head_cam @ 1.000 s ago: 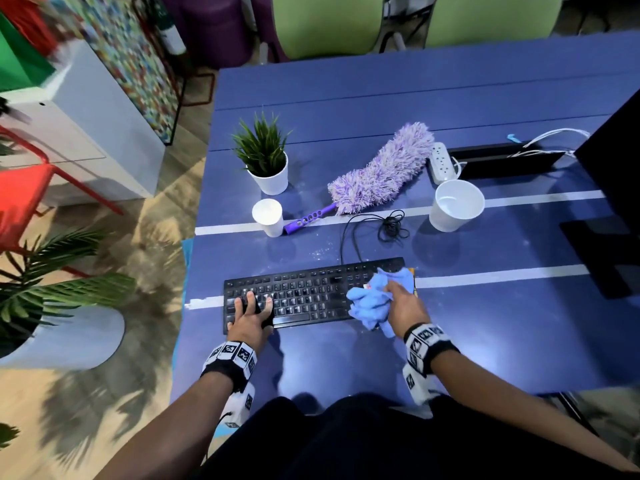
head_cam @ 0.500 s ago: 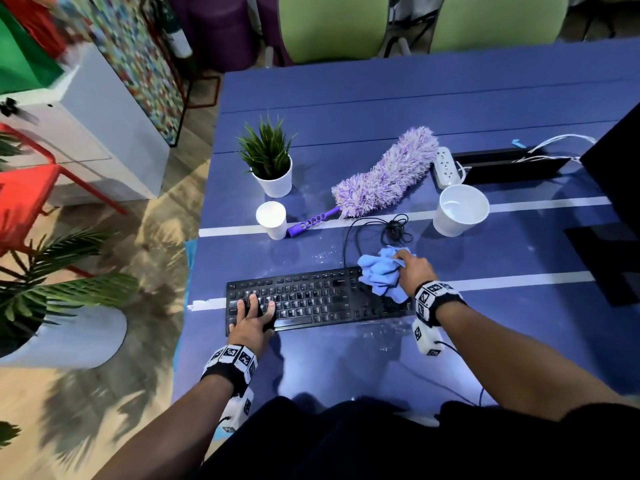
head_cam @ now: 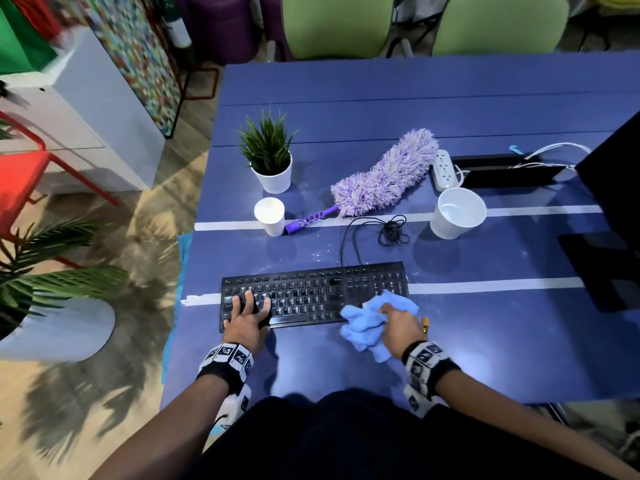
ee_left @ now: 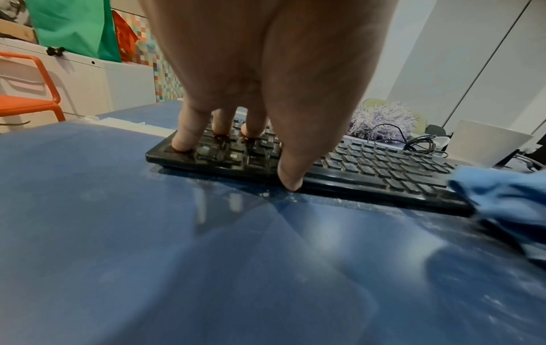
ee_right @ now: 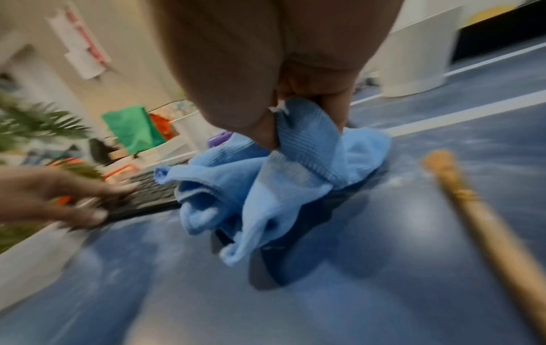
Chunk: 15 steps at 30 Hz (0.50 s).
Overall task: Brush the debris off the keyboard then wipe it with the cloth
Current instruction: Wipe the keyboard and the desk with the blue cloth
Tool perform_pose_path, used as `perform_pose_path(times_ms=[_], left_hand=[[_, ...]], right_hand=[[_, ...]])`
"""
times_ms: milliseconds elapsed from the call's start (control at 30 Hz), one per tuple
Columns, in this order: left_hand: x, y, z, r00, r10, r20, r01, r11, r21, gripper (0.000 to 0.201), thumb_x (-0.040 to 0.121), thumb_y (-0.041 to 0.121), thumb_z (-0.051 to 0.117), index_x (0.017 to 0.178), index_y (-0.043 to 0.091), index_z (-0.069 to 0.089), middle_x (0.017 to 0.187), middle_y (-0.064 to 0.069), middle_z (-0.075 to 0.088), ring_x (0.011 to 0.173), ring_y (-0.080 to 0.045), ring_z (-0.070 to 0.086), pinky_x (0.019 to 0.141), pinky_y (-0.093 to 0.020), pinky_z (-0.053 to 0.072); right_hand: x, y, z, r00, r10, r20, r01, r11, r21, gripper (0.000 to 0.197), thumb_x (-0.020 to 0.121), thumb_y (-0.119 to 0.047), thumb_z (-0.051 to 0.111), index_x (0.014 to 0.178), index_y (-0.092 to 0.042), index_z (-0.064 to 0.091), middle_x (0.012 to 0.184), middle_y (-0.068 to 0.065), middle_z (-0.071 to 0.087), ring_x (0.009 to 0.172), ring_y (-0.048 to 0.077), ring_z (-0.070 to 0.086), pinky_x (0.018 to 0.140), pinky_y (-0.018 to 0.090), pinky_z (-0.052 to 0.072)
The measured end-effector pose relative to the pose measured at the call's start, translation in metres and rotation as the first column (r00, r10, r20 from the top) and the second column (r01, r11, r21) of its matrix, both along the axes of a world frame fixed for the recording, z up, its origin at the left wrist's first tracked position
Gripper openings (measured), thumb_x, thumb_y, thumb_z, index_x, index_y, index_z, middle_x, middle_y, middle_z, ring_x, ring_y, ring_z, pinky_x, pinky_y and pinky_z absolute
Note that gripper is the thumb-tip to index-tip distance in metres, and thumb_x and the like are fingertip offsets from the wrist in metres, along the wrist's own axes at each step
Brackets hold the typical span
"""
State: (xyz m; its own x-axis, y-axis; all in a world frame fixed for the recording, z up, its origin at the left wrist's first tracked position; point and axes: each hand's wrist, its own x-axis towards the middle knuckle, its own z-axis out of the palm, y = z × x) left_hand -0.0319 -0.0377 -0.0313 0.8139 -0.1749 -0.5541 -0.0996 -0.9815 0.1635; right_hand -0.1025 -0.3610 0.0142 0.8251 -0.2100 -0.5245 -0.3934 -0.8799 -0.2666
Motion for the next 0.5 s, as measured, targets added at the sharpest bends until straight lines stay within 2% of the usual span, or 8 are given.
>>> perform_pose_path(times_ms=[133, 233, 333, 433, 500], left_hand=[[0.001, 0.004, -0.005, 1.000, -0.001, 0.018, 0.001, 1.000, -0.020, 0.061, 0.098, 0.033, 0.051, 0.152, 0.040, 0.024, 0.165, -0.002, -0.003, 0.150, -0.041, -0.007, 0.112, -0.062, 0.031], [0.001, 0.004, -0.005, 1.000, -0.003, 0.022, 0.004, 1.000, -0.022, 0.061, 0.098, 0.033, 0.051, 0.152, 0.040, 0.023, 0.165, -0.002, -0.002, 0.149, -0.041, -0.006, 0.114, -0.060, 0.030], [0.001, 0.002, -0.001, 1.000, 0.012, 0.020, -0.012, 1.000, -0.019, 0.060, 0.099, 0.033, 0.050, 0.152, 0.040, 0.023, 0.165, 0.000, -0.005, 0.150, -0.039, -0.008, 0.114, -0.059, 0.030], [0.000, -0.001, 0.001, 1.000, 0.001, 0.020, -0.001, 1.000, 0.007, 0.060, 0.100, 0.034, 0.049, 0.153, 0.040, 0.021, 0.165, 0.001, -0.006, 0.150, -0.038, -0.009, 0.113, -0.059, 0.031], [0.000, -0.001, 0.004, 1.000, -0.001, 0.020, 0.001, 1.000, 0.018, 0.061, 0.100, 0.035, 0.048, 0.153, 0.041, 0.020, 0.165, 0.001, -0.007, 0.151, -0.037, -0.008, 0.114, -0.058, 0.032]], right_hand=[[0.009, 0.037, 0.004, 0.994, 0.105, 0.012, -0.105, 0.992, 0.075, 0.035, 0.092, -0.008, 0.041, 0.125, -0.014, 0.049, 0.112, 0.017, 0.065, 0.104, 0.034, 0.063, 0.084, 0.036, 0.050], [0.004, 0.011, 0.007, 1.000, 0.003, 0.001, -0.003, 0.998, 0.059, 0.038, 0.096, -0.015, 0.039, 0.131, -0.022, 0.050, 0.115, 0.016, 0.065, 0.098, 0.034, 0.062, 0.083, 0.034, 0.048], [-0.003, -0.028, 0.007, 0.996, -0.085, 0.011, 0.085, 0.995, -0.042, 0.033, 0.093, -0.013, 0.043, 0.123, -0.019, 0.055, 0.115, 0.014, 0.065, 0.105, 0.035, 0.061, 0.089, 0.036, 0.049], [-0.007, -0.044, 0.005, 0.983, -0.179, 0.036, 0.180, 0.983, -0.028, 0.032, 0.091, -0.013, 0.046, 0.120, -0.017, 0.056, 0.111, 0.016, 0.066, 0.103, 0.035, 0.062, 0.088, 0.035, 0.049], [-0.005, -0.039, 0.003, 0.981, -0.189, 0.041, 0.190, 0.981, -0.023, 0.031, 0.091, -0.014, 0.046, 0.121, -0.016, 0.056, 0.112, 0.017, 0.065, 0.103, 0.035, 0.062, 0.089, 0.036, 0.049]])
